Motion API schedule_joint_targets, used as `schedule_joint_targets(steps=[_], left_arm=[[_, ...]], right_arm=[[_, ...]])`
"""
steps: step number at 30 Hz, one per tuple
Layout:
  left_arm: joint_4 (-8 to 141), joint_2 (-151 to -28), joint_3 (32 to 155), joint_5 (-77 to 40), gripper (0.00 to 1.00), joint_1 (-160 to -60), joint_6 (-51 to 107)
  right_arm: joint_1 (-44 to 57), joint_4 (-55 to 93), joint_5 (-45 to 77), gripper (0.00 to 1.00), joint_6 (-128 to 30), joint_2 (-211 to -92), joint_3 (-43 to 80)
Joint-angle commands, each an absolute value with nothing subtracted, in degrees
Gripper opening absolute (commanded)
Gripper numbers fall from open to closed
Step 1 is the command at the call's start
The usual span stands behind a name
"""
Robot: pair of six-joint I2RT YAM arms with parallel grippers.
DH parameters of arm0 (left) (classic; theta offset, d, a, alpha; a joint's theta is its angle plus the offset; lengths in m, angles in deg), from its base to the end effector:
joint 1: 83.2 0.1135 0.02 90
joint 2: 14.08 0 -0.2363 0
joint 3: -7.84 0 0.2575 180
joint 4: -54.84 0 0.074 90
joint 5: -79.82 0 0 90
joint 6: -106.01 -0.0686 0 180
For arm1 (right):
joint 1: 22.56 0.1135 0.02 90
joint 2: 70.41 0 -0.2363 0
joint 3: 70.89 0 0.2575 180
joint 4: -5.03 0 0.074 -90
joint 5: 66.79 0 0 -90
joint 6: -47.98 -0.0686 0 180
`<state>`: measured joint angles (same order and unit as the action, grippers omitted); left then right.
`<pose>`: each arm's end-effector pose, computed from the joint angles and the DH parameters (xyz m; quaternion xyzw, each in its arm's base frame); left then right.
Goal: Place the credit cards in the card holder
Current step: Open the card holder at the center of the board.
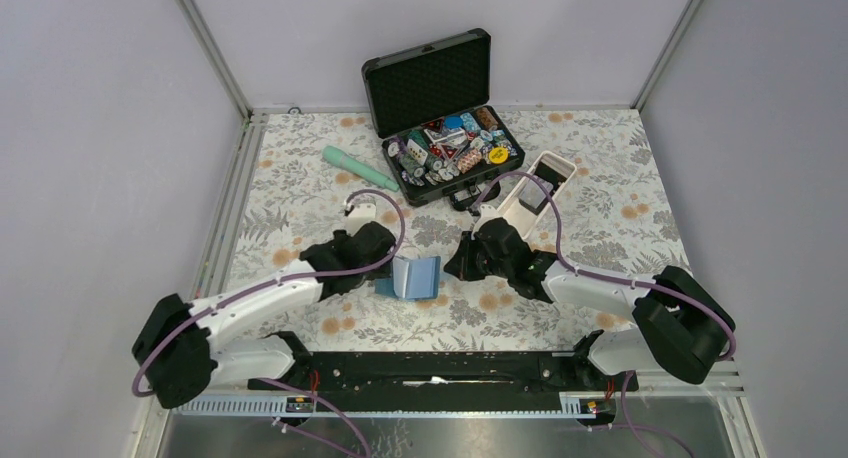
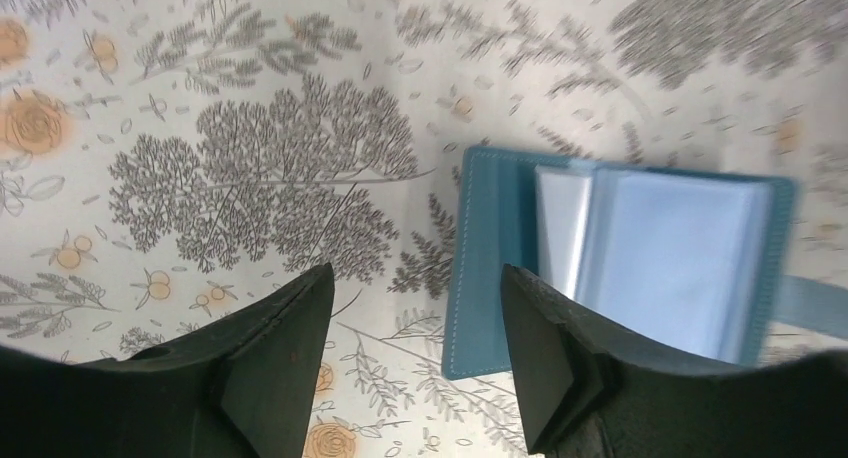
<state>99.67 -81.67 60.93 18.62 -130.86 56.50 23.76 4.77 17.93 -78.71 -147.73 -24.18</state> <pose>0.1912 -0.1608 0.1521 -0.0072 0.9364 -0.0059 0.3509 0.2113 0.2304 0.1410 -0.0956 0.8616 0.3592 0.3456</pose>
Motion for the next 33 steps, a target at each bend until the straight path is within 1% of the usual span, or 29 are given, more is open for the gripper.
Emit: schedule_joint_targets(steps=[1, 4, 8, 17, 19, 25, 33], left_arm=[[100.2, -76.8, 67.8, 17.3, 0.65, -130.6, 54.4], [97.3, -75.6, 70.6, 10.7, 0.65, -130.6, 54.8], [90.2, -76.7, 70.1, 0.3, 0.64, -131.0, 57.4], [75.9, -82.1, 62.9, -7.9, 0.63, -131.6, 62.5], [73.0, -83.3, 61.9, -8.5, 0.63, -131.6, 62.8], [73.1, -87.4, 61.3, -7.2, 0.62, -131.6, 62.8], [80.5, -91.0, 62.3, -4.2, 0.62, -131.6, 60.8]], right_arm=[[23.6, 4.3, 16.4, 0.00, -78.4, -148.0, -22.6], [23.6, 3.8, 16.2, 0.00, -78.7, -148.4, -22.9], [23.6, 3.7, 16.5, 0.00, -78.6, -148.6, -22.9], [23.6, 4.1, 17.3, 0.00, -78.5, -148.5, -23.3], [23.6, 4.0, 17.4, 0.00, -78.5, -148.5, -23.5], [23.6, 4.1, 17.9, 0.00, -78.6, -148.4, -23.9], [23.6, 4.6, 18.9, 0.00, -78.1, -148.4, -24.1]])
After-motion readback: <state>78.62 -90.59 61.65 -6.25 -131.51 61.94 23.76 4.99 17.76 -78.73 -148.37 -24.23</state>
